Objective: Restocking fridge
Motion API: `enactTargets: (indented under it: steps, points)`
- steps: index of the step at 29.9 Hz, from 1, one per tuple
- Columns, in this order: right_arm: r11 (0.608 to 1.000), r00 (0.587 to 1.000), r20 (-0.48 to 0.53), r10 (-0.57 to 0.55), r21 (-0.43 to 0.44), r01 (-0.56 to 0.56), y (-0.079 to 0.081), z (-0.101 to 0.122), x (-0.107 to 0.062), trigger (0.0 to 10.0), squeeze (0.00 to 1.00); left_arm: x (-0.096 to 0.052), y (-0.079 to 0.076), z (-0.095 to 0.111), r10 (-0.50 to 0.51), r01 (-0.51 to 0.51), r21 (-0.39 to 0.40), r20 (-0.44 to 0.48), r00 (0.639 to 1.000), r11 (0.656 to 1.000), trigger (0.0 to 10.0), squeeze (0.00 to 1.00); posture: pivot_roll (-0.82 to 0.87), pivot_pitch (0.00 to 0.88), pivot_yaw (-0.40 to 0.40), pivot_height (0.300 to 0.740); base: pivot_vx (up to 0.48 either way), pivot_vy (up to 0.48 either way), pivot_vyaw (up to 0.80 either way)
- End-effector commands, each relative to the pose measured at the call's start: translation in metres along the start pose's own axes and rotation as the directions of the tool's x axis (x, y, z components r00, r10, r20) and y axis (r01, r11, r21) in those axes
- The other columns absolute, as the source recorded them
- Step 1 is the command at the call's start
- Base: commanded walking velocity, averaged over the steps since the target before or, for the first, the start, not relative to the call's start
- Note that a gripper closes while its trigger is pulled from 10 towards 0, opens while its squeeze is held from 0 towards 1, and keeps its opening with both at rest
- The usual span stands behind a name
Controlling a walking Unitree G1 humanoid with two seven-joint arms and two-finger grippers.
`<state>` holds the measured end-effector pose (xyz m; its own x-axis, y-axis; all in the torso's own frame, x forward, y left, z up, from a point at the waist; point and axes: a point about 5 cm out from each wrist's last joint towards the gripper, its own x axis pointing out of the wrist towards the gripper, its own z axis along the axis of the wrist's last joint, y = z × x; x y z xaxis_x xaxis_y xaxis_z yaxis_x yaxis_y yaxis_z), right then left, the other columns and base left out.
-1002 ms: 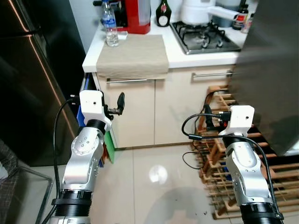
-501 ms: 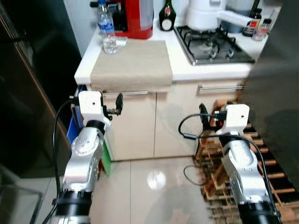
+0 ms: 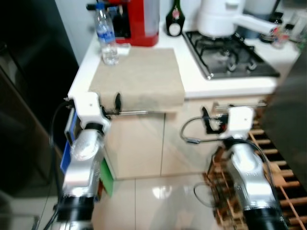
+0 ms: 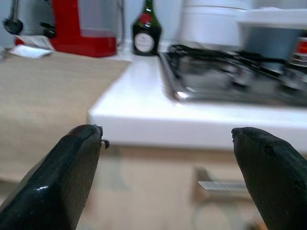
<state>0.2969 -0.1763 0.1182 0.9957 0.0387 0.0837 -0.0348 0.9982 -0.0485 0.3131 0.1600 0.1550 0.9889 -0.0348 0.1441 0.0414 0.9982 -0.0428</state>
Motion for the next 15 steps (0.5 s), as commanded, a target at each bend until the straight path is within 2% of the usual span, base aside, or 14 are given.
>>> enactTargets:
  steps: [1,2,4,5,7,8,9,15]
  points:
    - [0.999,0.999,0.039,0.017,0.032,-0.018,0.012,0.009,0.007,10.0,0.0,0.002,0.01,0.012,0.027,-0.028,0.025,0.046,0.999,0.999,10.0,0.0,-0.08,0.0,0.033,0.74,0.394,0.274,0.66]
    - [0.999,0.999,0.039,0.017,0.032,-0.018,0.012,0.009,0.007,10.0,0.0,0.002,0.01,0.012,0.027,-0.028,0.025,0.046,0.999,0.999,10.0,0.0,-0.08,0.0,0.033,0.74,0.394,0.274,0.66]
    - [1.0,0.994,0.109,0.012,0.017,-0.014,0.016,0.03,0.011,10.0,0.0,0.007,-0.001,0.027,-0.063,0.059,0.035,0.115,0.991,0.998,10.0,0.0,-0.07,0.0,0.032,0.74,0.471,0.0,0.0]
    - [1.0,0.994,0.109,0.012,0.017,-0.014,0.016,0.03,0.011,10.0,0.0,0.007,-0.001,0.027,-0.063,0.059,0.035,0.115,0.991,0.998,10.0,0.0,-0.07,0.0,0.032,0.74,0.48,0.0,0.0]
    - [1.0,0.984,0.178,0.015,0.005,-0.016,0.019,0.048,0.014,10.0,0.0,0.012,-0.01,0.04,-0.114,0.107,0.053,0.158,0.981,0.993,10.0,0.0,-0.07,0.0,0.032,0.74,0.48,0.0,0.0]
    - [1.0,0.984,0.178,0.015,0.005,-0.016,0.019,0.048,0.014,10.0,0.0,0.012,-0.01,0.04,-0.114,0.107,0.053,0.158,0.981,0.993,10.0,0.0,-0.07,0.0,0.032,0.74,0.48,0.0,0.0]
    - [1.0,0.974,0.224,0.009,0.004,-0.01,0.02,0.059,0.017,10.0,0.0,0.019,-0.014,0.051,-0.142,0.133,0.06,0.187,0.972,0.989,10.0,0.0,-0.07,0.0,0.041,0.74,0.48,0.0,0.0]
    - [1.0,0.968,0.252,-0.007,0.008,0.005,0.019,0.065,0.018,10.0,0.0,0.031,-0.025,0.071,-0.253,0.235,0.105,0.226,0.941,0.966,10.0,0.0,-0.07,0.0,0.048,0.74,0.48,0.0,0.0]
